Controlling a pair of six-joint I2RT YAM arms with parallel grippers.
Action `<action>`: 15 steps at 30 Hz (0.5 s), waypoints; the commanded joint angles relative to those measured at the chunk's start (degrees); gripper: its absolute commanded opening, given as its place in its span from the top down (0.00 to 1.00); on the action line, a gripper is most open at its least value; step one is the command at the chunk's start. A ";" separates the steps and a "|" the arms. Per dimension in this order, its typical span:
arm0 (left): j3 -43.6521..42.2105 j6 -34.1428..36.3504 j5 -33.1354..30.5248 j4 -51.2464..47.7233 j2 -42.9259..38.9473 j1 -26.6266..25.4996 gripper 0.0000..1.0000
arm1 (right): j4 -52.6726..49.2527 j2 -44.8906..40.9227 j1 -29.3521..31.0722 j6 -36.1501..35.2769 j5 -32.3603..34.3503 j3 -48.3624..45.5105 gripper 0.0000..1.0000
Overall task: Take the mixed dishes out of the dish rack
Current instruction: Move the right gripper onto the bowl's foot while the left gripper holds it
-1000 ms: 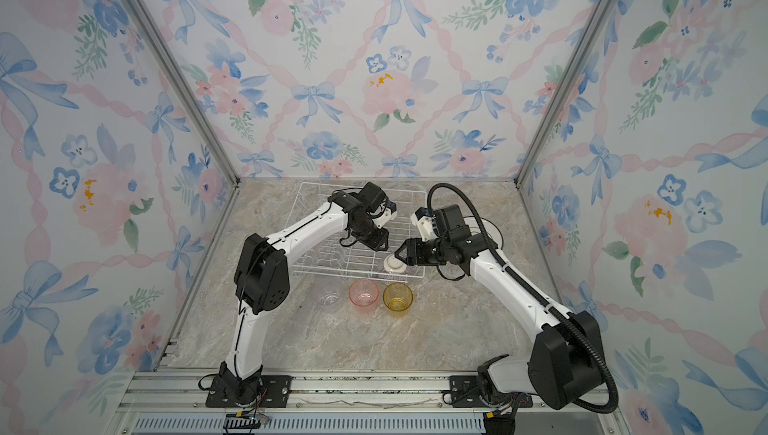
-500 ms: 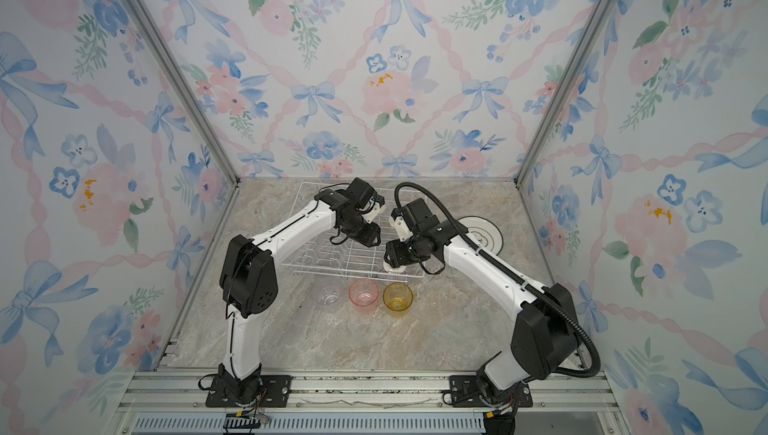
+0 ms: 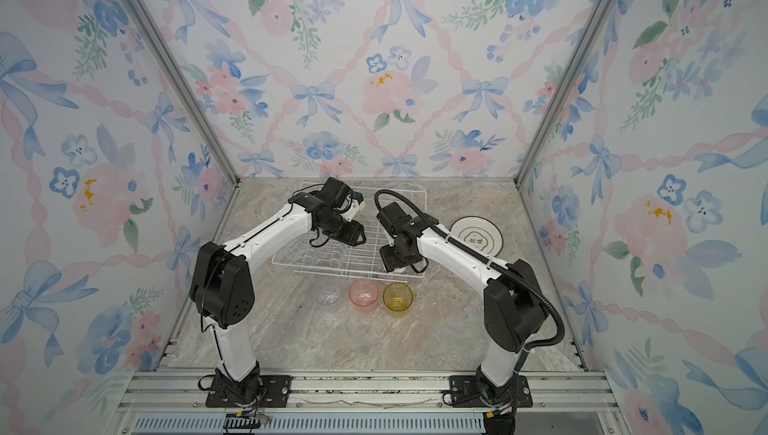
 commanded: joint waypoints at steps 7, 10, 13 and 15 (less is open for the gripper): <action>-2.43 1.28 2.75 1.34 -5.92 2.85 0.43 | -2.12 4.60 1.69 0.45 2.66 4.51 0.30; -3.08 1.40 3.30 1.60 -7.05 3.63 0.43 | -2.58 5.74 1.95 0.69 3.14 5.19 0.30; -4.25 1.47 3.87 2.15 -8.05 4.29 0.43 | -2.89 6.54 2.19 0.71 3.88 5.50 0.30; -4.94 1.47 4.18 2.51 -8.56 4.75 0.43 | -3.09 6.98 2.39 0.85 4.72 5.66 0.30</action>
